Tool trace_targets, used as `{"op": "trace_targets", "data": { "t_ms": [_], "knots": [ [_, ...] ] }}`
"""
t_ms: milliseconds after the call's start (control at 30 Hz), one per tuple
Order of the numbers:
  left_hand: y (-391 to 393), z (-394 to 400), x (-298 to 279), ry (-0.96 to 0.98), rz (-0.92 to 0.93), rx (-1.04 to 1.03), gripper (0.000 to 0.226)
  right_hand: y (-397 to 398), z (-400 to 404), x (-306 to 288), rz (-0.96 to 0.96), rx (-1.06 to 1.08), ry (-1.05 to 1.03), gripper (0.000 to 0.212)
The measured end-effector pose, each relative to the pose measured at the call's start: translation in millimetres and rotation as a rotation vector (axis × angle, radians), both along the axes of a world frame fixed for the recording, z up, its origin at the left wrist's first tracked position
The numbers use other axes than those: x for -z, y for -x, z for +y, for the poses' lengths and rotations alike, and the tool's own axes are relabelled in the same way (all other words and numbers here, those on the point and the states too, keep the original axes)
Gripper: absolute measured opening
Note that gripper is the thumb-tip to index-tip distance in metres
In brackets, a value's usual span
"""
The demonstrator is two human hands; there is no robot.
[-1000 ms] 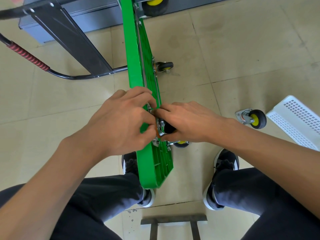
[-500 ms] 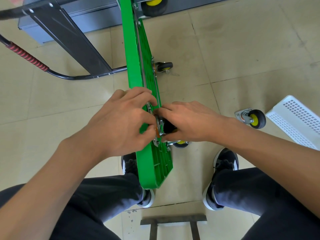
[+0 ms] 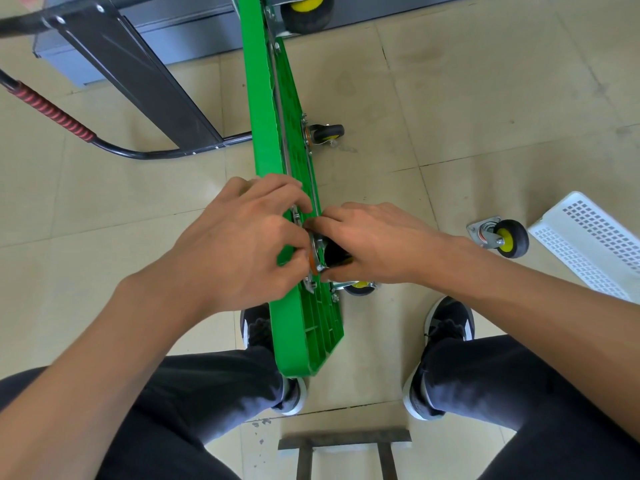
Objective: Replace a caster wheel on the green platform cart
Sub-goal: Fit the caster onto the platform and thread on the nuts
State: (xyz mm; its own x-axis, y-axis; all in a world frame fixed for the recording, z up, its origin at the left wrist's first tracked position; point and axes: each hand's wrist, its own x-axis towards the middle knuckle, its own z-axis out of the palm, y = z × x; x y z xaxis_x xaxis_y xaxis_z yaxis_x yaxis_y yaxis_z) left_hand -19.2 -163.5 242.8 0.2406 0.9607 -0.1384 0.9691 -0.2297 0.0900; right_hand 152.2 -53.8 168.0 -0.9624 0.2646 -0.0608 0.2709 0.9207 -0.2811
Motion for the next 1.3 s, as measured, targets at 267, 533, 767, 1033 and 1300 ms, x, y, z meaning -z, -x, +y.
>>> {"op": "trace_targets", "data": {
  "t_ms": [267, 533, 767, 1033, 1300],
  "knots": [
    [-0.2, -0.4, -0.2, -0.012, -0.02, -0.003, 0.035, -0.7, -0.7, 0.6, -0.041, 0.022, 0.023, 0.074],
    [-0.4, -0.2, -0.6, -0.009, -0.02, -0.002, 0.038, -1.9, 0.4, 1.1, -0.047, 0.033, 0.018, 0.079],
    [-0.1, 0.1, 0.0, -0.007, -0.015, 0.003, 0.038, -3.5, 2.8, 0.7, -0.045, 0.034, 0.006, 0.083],
    [0.2, 0.7, 1.3, -0.024, -0.003, -0.009, 0.034, -5.3, 1.6, -2.1, -0.088, 0.037, 0.037, 0.078],
    [-3.6, 5.8, 1.4, -0.062, 0.027, -0.023, 0.035, -10.9, 5.0, -4.1, -0.116, 0.062, 0.066, 0.074]
  ]
}}
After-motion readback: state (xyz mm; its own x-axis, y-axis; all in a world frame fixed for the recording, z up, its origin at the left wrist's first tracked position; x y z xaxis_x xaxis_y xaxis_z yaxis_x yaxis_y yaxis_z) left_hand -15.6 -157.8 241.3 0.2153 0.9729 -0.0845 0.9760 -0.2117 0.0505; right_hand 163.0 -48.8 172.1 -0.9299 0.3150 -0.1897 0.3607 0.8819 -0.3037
